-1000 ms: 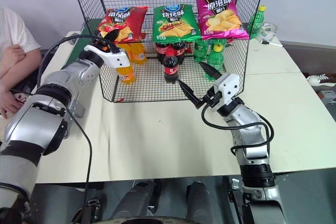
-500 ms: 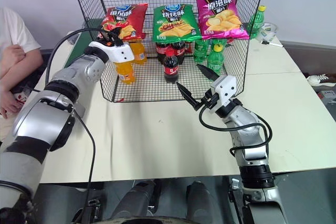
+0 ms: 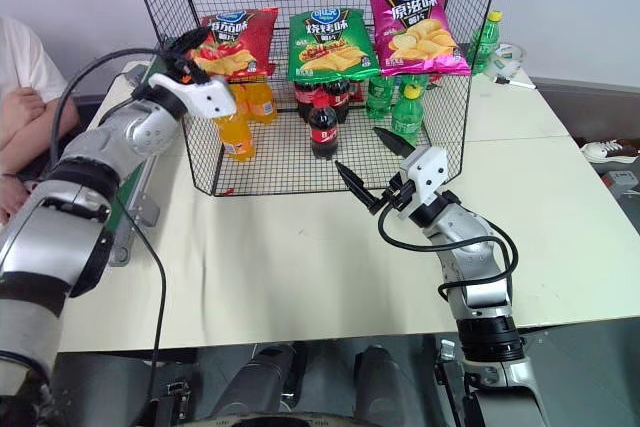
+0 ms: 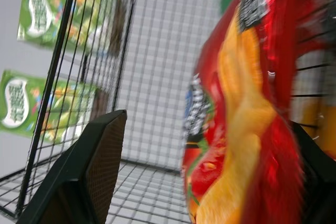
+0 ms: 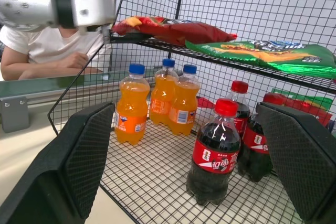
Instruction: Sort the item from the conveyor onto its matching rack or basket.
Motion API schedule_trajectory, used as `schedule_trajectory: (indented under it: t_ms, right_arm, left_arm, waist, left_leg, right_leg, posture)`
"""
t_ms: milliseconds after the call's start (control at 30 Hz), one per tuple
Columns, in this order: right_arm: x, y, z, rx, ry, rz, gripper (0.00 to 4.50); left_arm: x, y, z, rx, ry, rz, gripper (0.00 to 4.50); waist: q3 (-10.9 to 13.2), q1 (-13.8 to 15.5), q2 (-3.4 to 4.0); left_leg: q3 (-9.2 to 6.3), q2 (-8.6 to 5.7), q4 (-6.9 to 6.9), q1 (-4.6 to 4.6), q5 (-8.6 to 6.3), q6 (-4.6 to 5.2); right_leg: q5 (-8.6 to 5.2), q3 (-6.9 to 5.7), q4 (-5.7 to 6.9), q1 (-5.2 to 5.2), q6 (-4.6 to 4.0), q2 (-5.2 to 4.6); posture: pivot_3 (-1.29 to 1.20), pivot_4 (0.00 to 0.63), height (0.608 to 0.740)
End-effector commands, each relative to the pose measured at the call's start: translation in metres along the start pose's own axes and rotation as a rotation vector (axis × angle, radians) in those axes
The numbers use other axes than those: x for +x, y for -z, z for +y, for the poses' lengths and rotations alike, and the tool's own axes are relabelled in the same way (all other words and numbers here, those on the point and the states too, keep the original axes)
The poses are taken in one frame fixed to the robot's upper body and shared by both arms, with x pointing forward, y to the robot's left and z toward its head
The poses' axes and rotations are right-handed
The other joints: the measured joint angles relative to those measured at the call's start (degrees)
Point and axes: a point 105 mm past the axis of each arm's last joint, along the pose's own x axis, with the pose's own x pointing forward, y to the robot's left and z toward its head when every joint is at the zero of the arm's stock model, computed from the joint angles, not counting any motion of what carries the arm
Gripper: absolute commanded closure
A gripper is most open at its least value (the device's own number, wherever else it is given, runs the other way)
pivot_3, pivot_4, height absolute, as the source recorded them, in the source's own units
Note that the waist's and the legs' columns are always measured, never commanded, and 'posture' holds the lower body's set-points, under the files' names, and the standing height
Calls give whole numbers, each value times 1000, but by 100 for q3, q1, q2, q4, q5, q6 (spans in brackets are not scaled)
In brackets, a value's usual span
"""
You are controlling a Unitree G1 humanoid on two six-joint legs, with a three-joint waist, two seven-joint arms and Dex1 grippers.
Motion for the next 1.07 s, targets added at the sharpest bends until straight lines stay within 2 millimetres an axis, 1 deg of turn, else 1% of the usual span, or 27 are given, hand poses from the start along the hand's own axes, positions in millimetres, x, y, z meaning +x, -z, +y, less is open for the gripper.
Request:
schedule_trajectory:
  t_ms: [33,67,133,167,200,267,333,367,400,433,500,533,600,633,733,800,867,933,1000,1067]
  right_arm:
    - [2,-17,1,-43,-17,-50,0]
    - [3,-16,2,-41,-23,-47,0]
    - [3,-15,2,-27,-32,-49,0]
    - [4,-15,2,-24,-35,-48,0]
    - [4,-15,2,-27,-40,-46,0]
    - [3,-15,1,-29,-43,-47,0]
    - [-1,-16,-1,-40,-45,-42,0]
    - [-3,-17,-3,-42,-45,-41,0]
    - [-9,-18,-6,-44,-50,-30,0]
    - [-16,-17,-9,-46,-53,-15,0]
    - [-29,-17,-16,-68,-55,22,0]
    - [-36,-17,-20,-78,-55,40,0]
    - [-45,-19,-26,-95,-53,65,0]
    - [-50,-20,-29,-98,-54,78,0]
    - [-64,-22,-35,-97,-72,119,0]
    - [-78,-22,-40,-102,-87,166,0]
    - [-87,-22,-44,-91,-94,197,0]
    - [-97,-22,-49,-104,-101,236,0]
    - [-103,-23,-56,-125,-87,260,0]
    - [-105,-23,-59,-131,-85,266,0]
  left_arm:
    - [-1,-3,9,-12,-19,-26,695]
    - [-12,-16,17,-36,-50,-127,695]
    - [-35,-34,27,-28,-81,-243,695]
    - [-45,-40,29,-19,-78,-273,695]
    - [-51,-41,29,-28,-74,-273,695]
    - [-67,-38,28,-160,-78,-240,695]
    - [-87,-39,17,-374,-19,-221,695]
    - [-95,-39,10,-453,21,-211,695]
    - [-113,-34,-2,-587,89,-164,695]
    - [-128,-25,-10,-708,122,-100,695]
    - [-153,-9,-18,-963,151,24,695]
    - [-163,-5,-19,-1046,160,64,695]
    - [-177,-3,-16,-1127,162,101,695]
    - [-183,-2,-19,-1189,177,143,695]
    - [-197,1,-26,-1230,203,240,695]
    - [-208,2,-28,-1241,220,271,695]
    - [-215,4,-29,-1254,219,300,695]
    - [-224,11,-32,-1255,228,355,695]
    - [-232,18,-32,-1217,232,381,695]
    - [-237,23,-28,-1203,212,363,695]
  waist:
    - [0,40,0]
    - [0,31,-1]
    - [-1,-46,1]
    - [-1,-74,1]
    - [-1,-97,1]
    - [-2,-111,2]
    - [-5,-125,7]
    - [-6,-138,10]
    - [-6,-141,11]
    - [-6,-147,13]
    - [-4,-155,17]
    - [-3,-150,16]
    - [-2,-104,15]
    - [-2,-70,15]
    - [-3,23,18]
    - [-3,48,18]
    - [-3,47,18]
    - [-3,42,17]
    - [-3,41,18]
    - [-3,41,18]
  left_leg:
    - [-1,-1,1,0,0,0]
    - [-1,-2,4,0,0,0]
    - [4,-3,2,0,-1,1]
    - [8,-2,-1,0,-2,2]
    - [8,-1,-4,-4,-1,2]
    - [5,0,-5,-17,1,-1]
    - [2,0,-2,-17,1,-1]
    - [2,1,-2,-15,1,-1]
    - [3,1,-3,-13,0,0]
    - [3,1,-4,-13,0,0]
    - [5,6,-9,-12,-2,3]
    - [4,6,-10,-13,-2,4]
    - [3,10,-8,-13,-3,4]
    - [0,10,-7,-13,-3,4]
    - [2,12,-3,2,-3,3]
    - [5,11,-4,14,-7,8]
    - [6,12,-4,14,-7,8]
    - [6,16,-4,14,-7,8]
    - [7,18,-4,14,-8,8]
    - [11,19,-5,14,-8,7]
  right_leg:
    - [0,0,0,2,0,0]
    - [0,-1,0,4,0,-1]
    - [0,5,-2,1,1,-7]
    - [0,11,-3,-5,1,-7]
    - [0,14,-2,-13,0,-8]
    - [1,15,4,-28,-1,-5]
    - [1,14,9,-26,-2,-6]
    - [2,15,8,-25,-3,-8]
    - [1,16,7,-23,-4,-11]
    - [1,17,6,-24,-4,-11]
    - [0,29,-1,-24,-6,-12]
    - [0,30,-1,-26,-6,-11]
    - [0,27,0,-25,-8,-8]
    - [1,23,0,-22,-10,-8]
    - [0,23,-7,-2,-12,-11]
    - [-10,24,-16,16,-27,-15]
    - [-10,24,-20,18,-28,-16]
    - [-11,24,-20,17,-30,-15]
    - [-12,24,-21,17,-33,-15]
    - [-16,24,-22,16,-39,-17]
  posture:
    - [0,150,740]
    - [0,150,740]
    - [0,150,740]
    - [0,150,740]
    - [0,150,740]
    - [0,150,740]
    - [0,150,740]
    - [0,150,740]
    - [0,150,740]
    - [0,150,740]
    - [0,150,740]
    - [0,150,740]
    - [0,150,740]
    - [0,150,740]
    - [0,150,740]
    - [0,150,740]
    - [0,150,740]
    - [0,150,740]
    - [0,150,740]
    - [0,150,740]
